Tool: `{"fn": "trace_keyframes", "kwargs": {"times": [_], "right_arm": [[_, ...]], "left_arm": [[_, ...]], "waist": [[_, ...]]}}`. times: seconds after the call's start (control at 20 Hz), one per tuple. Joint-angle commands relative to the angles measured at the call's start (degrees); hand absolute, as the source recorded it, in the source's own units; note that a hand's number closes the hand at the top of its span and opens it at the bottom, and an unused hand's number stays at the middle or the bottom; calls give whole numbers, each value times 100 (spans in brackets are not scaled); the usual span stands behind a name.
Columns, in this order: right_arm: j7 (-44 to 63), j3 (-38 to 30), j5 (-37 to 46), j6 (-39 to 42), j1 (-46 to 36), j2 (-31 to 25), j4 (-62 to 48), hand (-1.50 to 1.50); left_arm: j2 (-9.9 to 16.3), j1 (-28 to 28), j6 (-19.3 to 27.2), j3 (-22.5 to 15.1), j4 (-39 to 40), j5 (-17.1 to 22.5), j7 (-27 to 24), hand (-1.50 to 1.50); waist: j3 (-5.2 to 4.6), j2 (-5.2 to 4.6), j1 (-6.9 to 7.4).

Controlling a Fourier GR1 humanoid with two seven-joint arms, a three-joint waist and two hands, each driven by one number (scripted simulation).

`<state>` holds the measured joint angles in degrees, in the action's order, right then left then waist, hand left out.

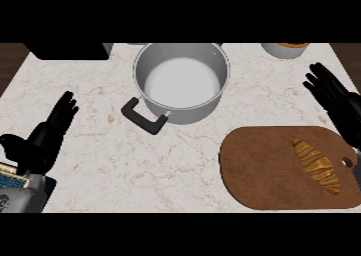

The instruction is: Pick the croissant from the cutting board and place it in the pot

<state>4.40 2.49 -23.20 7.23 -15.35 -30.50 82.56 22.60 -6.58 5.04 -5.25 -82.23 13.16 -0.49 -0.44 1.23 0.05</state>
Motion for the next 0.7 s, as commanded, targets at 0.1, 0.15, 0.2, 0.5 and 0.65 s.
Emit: {"fn": "trace_keyframes", "kwargs": {"times": [0.1, 0.15, 0.2, 0.5, 0.65], "right_arm": [[-152, 39, 351, 81, 229, 5, 359, 150], [-482, 161, 573, 156, 347, -1, 293, 150], [-731, 79, 450, 464, 703, -165, 435, 150], [-1874, -570, 2495, -2408, 1108, 75, 519, -150], [-2386, -80, 3055, -2756, 2044, 418, 1239, -150]], "left_arm": [[352, 194, 396, 216, 96, -601, 305, 0], [522, 72, 483, 359, 457, -690, 410, 0], [630, 235, 752, 315, 397, -964, 583, 0], [583, 397, 892, 293, 440, -857, 1410, 0], [586, 231, 966, 253, 312, -933, 1887, 0]], "waist": [[45, -116, -8], [47, -130, -31], [53, -113, -76], [71, -98, -227], [52, -93, -183]]}}
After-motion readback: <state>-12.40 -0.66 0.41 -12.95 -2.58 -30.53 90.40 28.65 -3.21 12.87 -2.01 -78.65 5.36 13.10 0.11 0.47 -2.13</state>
